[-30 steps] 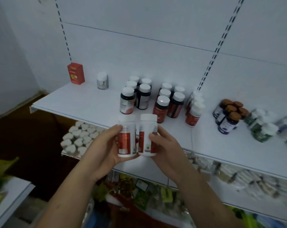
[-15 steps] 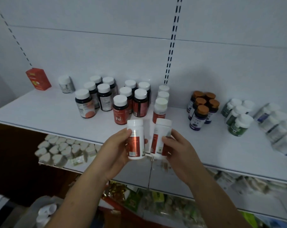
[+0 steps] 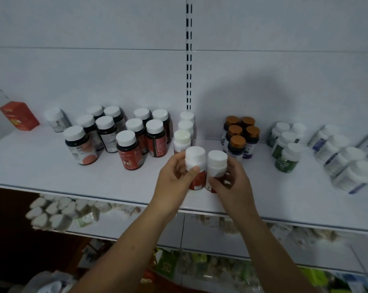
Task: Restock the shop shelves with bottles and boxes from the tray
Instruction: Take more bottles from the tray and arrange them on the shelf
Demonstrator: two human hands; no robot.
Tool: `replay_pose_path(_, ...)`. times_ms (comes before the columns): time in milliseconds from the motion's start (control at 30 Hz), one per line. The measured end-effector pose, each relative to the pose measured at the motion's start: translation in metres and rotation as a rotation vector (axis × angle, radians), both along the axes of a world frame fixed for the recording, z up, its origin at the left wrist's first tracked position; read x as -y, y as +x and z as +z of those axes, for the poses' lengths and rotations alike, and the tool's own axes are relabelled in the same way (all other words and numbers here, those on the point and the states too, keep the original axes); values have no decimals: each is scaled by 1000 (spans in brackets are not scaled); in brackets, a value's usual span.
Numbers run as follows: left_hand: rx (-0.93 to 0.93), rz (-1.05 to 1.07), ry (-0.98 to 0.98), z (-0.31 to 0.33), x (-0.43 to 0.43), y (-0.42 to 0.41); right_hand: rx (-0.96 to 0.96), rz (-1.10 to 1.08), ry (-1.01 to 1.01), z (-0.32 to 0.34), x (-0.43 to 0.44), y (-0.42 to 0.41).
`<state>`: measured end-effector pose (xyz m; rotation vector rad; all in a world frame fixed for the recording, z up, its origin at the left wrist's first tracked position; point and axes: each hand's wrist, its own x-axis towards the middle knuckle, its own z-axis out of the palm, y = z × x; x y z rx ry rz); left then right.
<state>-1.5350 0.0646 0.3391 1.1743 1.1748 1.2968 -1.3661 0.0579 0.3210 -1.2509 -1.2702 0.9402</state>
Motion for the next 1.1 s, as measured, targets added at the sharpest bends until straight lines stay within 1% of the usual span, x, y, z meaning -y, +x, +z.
replay_pose_path(100, -77, 4, 26, -10, -13, 17, -21, 2, 10, -7, 7, 9)
replay_pose_path(133, -77, 2, 29, -12, -16, 22, -16, 1, 9, -10, 7, 10)
replay_pose_path(233, -5, -27, 14, -16, -20, 35, 24, 21, 1, -17, 6, 8)
replay_pose_path(300, 31, -59, -31, -13, -16, 36, 32, 52, -2, -18, 4, 2)
replay_pose_path(433, 17, -164, -93, -5, -5, 33, 18, 71, 38, -12, -4, -14)
replay_pose_path(567, 34, -215, -116, -2, -12, 37, -51, 8, 56, -10, -20, -31)
replay_pose_path(700, 60, -223, -148, -7, -20, 34, -80, -43, 29, -13, -42, -40)
replay_pose_path(800, 0, -230, -141, -7, -8, 26, -66, -67, 20, -13, -56, -45)
replay_pose_path(900, -142, -204, -79, -13, 8, 12, -49, -94, 20, -12, -70, -48)
replay_pose_path(1033, -270, -15, 5, -17, 12, -6, -42, -129, 1, -11, -90, -52)
replay_pose_path(1100, -304, 59, 22, -21, 5, -12, -39, -127, -12, -9, -98, -53)
